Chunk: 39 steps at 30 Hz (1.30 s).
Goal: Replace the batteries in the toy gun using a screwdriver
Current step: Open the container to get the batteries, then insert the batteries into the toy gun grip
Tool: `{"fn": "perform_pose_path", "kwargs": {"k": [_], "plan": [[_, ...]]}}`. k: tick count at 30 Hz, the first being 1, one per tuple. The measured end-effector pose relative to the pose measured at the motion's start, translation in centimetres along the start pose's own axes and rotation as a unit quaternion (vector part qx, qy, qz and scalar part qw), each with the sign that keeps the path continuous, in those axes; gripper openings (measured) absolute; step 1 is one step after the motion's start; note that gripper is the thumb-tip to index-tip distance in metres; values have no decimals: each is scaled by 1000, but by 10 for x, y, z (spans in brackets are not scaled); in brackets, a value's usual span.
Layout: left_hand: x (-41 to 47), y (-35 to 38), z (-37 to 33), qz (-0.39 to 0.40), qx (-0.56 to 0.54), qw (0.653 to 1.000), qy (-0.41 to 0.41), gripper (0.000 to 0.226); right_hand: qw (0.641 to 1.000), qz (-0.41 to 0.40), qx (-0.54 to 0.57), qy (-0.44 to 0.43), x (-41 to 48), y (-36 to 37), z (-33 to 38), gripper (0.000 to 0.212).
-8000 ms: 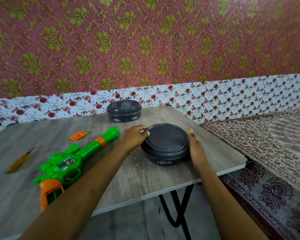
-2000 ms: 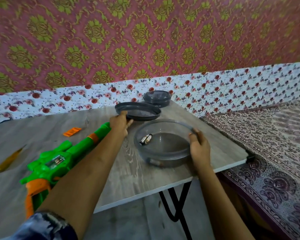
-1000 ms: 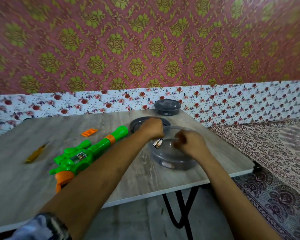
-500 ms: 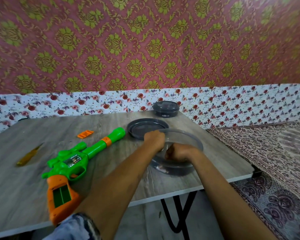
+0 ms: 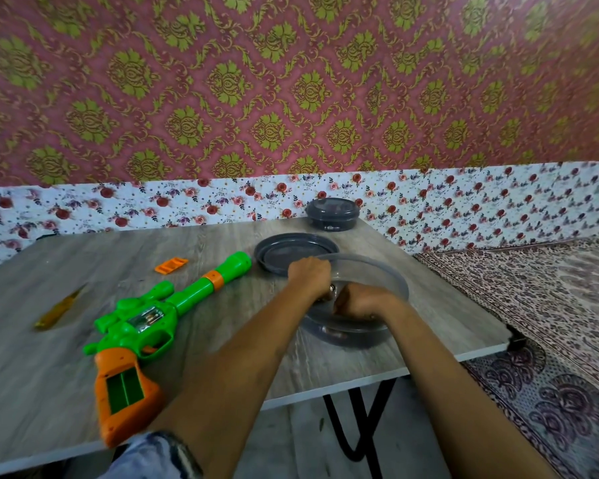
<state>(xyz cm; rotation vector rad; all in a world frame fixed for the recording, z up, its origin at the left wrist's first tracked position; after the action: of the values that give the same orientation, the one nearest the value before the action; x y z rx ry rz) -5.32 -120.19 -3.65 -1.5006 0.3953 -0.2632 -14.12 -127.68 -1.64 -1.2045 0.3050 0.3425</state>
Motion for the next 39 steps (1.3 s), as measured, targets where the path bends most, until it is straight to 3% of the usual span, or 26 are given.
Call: {"fn": "perform_pose_path", "kwargs": {"k": [5,10,16,20,22,25,28,31,34,39], "plan": [[4,1,2,12,-32,999,11,33,999,-12,17,29,12,3,-8,37],[5,2,4,11,-51,999,14,28,998,-30,42,-23,6,3,-6,33],[3,3,4,-5,-96,995,23,24,997,-54,59,-10,10,4,-8,13],[1,-3,9,-49,-208,976,42,20,990,-82,115,-5,13,2,-13,15],[-1,-8,16,-84,-293,951,52,22,964,-115,240,-18,12,-1,-17,13],[-10,-20,33,-111,-453,883,54,26,879,-185,439,-38,11,-12,-23,13],[-24,-32,52,-104,-586,803,39,25,773,-158,610,-69,7,-22,-15,17],[-37,-39,67,-93,-668,737,33,25,698,-123,700,-95,6,-23,8,23],[-55,-43,78,-91,-706,701,41,25,680,-82,720,-112,13,-14,38,23],[-95,-46,102,-101,-705,699,62,12,670,-35,723,-162,25,11,89,22]]}}
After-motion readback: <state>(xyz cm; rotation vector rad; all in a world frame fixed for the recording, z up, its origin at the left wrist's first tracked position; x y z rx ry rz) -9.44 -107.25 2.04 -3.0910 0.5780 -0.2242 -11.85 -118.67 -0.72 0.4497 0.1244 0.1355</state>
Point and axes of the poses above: each hand's wrist, its own x-axis towards the middle knuckle, its own y-axis out of the palm, z = x × y, the point moved 1 cm from there along x, towards the middle knuckle, and after that the axes turned 11 degrees about z, right-handed, at the moved point
